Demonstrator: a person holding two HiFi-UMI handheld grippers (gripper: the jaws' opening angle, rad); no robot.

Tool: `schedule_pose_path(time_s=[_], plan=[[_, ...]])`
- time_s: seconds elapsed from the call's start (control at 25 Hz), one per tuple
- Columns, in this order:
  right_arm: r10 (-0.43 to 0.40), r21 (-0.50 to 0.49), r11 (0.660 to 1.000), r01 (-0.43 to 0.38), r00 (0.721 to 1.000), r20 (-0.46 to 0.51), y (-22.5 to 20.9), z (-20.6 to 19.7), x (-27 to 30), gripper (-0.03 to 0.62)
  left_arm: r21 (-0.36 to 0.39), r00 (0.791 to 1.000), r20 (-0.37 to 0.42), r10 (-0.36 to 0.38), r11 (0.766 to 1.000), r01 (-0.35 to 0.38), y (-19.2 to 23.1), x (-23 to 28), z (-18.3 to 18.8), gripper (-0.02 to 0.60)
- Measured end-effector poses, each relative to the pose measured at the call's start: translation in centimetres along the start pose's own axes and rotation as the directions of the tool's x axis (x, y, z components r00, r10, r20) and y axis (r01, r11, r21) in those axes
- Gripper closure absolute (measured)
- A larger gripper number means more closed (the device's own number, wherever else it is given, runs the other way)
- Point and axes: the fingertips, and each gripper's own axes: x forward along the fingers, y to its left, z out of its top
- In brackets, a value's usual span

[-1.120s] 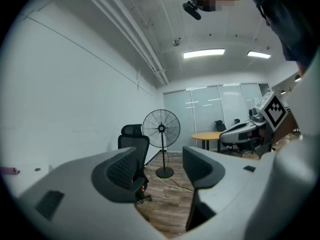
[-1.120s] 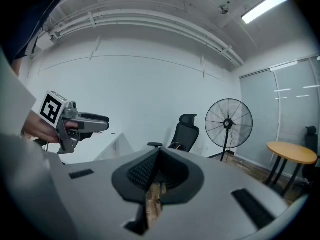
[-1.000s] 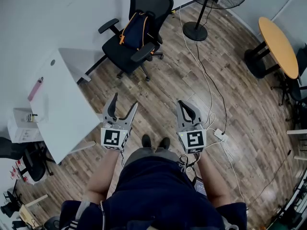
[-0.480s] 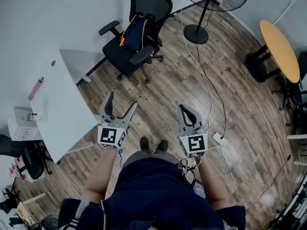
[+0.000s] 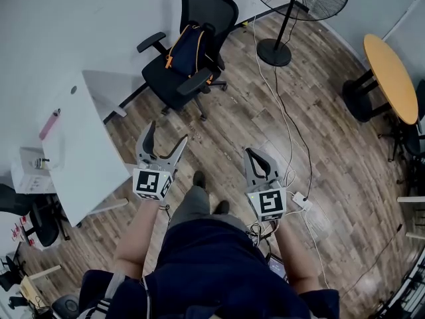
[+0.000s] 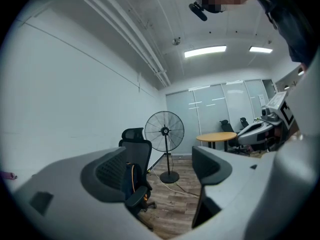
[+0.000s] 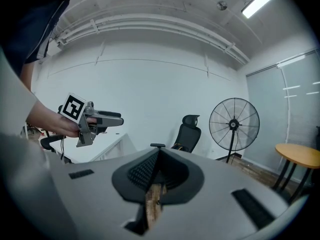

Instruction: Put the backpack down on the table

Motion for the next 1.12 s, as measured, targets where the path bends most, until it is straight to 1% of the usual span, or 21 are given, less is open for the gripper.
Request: schedule_pose_path(time_s=[0.24, 0.52, 0.72, 0.84, 0.96, 1.12], plan=[[0.005, 0.000, 1.000, -0.005, 1.000, 0.006, -2.8, 0.4, 5.2, 0.594, 0.013, 1.000, 0.014, -0.018, 1.000, 0.017, 2.7, 6.1, -0.3, 0.176], [-0.007, 0.000, 1.000, 0.007, 1.000, -0.010, -6.8, 2.2, 15.9, 0.594, 0.012, 0.997, 0.041, -0.060, 0.998, 0.059, 8.6, 15.1, -0.6, 0.176], [-0.012, -0.011, 1.000, 0.011, 1.000, -0.026, -9.5, 3.8, 23.4, 0.594, 0.006, 0.995, 0.024, -0.092, 0.996, 0.092, 12.8, 21.0, -1.4, 0.176], [-0.006, -0.009, 1.000, 0.005, 1.000, -0.025, -11.0, 4.3, 26.4, 0.594, 0.016, 0.996, 0.012, -0.093, 0.996, 0.093, 14.5, 24.2, -1.5, 0.176], [0.011, -0.006, 1.000, -0.011, 0.999, -0.049, -12.6, 4.1, 29.1, 0.594, 0.020, 0.997, 0.009, -0.082, 0.996, 0.082, 16.0, 27.2, -1.6, 0.176], [0.037, 0.003, 0.999, -0.037, 0.998, -0.057, -16.1, 3.5, 32.7, 0.594, 0.007, 0.998, -0.014, -0.058, 0.998, 0.058, 17.3, 31.8, -2.7, 0.176]])
